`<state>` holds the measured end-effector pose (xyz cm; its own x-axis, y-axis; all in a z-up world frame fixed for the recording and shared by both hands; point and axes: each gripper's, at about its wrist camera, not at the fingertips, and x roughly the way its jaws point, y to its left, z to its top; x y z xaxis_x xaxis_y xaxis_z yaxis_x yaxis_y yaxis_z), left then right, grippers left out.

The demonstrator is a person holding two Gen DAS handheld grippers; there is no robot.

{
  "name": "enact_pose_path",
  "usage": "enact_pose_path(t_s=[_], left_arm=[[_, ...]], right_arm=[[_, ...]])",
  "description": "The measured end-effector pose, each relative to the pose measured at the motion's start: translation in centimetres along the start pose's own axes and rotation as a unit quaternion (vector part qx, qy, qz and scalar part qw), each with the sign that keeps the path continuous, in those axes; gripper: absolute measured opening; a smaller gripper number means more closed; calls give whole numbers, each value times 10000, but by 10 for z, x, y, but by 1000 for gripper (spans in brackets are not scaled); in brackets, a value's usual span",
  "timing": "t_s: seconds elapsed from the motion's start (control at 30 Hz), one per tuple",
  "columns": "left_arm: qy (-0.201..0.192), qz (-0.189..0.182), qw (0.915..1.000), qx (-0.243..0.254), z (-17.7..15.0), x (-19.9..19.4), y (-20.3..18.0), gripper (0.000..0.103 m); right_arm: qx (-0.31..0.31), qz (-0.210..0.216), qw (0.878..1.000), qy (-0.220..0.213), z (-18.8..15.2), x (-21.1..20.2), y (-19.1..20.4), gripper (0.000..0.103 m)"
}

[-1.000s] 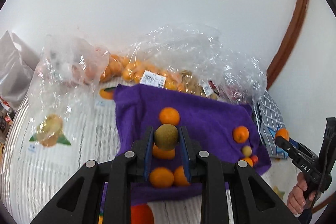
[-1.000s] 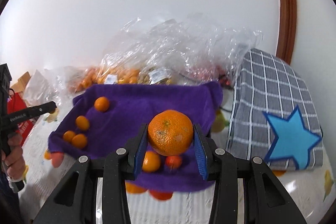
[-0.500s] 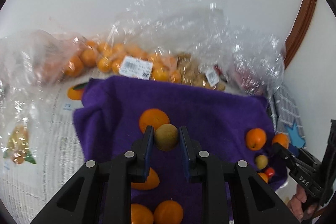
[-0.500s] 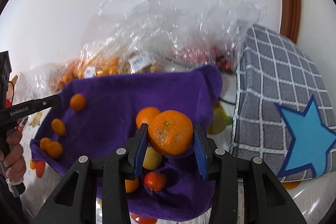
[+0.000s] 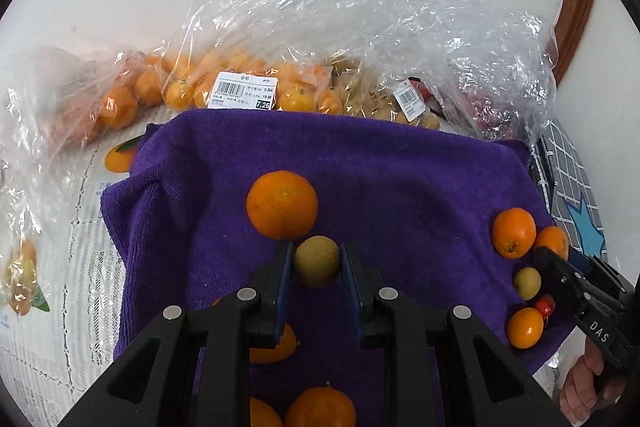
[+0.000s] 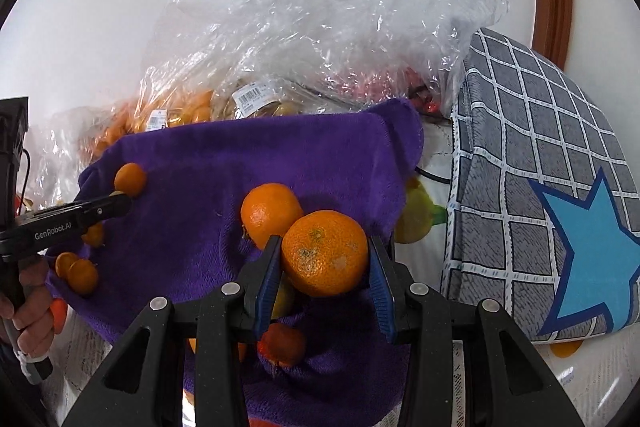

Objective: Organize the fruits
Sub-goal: 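Lower the orange onto the towel with the right tool while the left tool places the yellow fruit, then open both tools and lift them away from the towel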

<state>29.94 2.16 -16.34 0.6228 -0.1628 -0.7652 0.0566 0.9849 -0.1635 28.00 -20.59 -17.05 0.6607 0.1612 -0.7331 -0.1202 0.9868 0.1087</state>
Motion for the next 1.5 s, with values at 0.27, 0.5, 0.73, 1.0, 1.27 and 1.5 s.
enact_pose_path(t_s=[0.27, 0.5, 0.73, 1.0, 1.27, 1.5], left_arm=[[-39, 118, 9999, 107, -2, 1, -5, 23], [24, 154, 9997, 195, -3, 5, -11, 23], [116, 157, 9997, 174, -1, 5, -8, 26], [128, -24, 9999, -10, 4, 0, 0, 33], [52, -92, 9999, -72, 6, -13, -1, 41], [-183, -62, 9998, -9, 7, -52, -11, 43]], right_arm=[[-88, -51, 9999, -14, -1, 1, 3, 42], [-124, -78, 9999, -30, -1, 2, 4, 42], [-138, -64, 9999, -31, -1, -1, 3, 44], [-135, -63, 9997, -196, -4, -10, 6, 52], [-126, -81, 9993, -347, -2, -20, 11, 57], [-173, -159, 9989, -405, 6, -46, 29, 57]])
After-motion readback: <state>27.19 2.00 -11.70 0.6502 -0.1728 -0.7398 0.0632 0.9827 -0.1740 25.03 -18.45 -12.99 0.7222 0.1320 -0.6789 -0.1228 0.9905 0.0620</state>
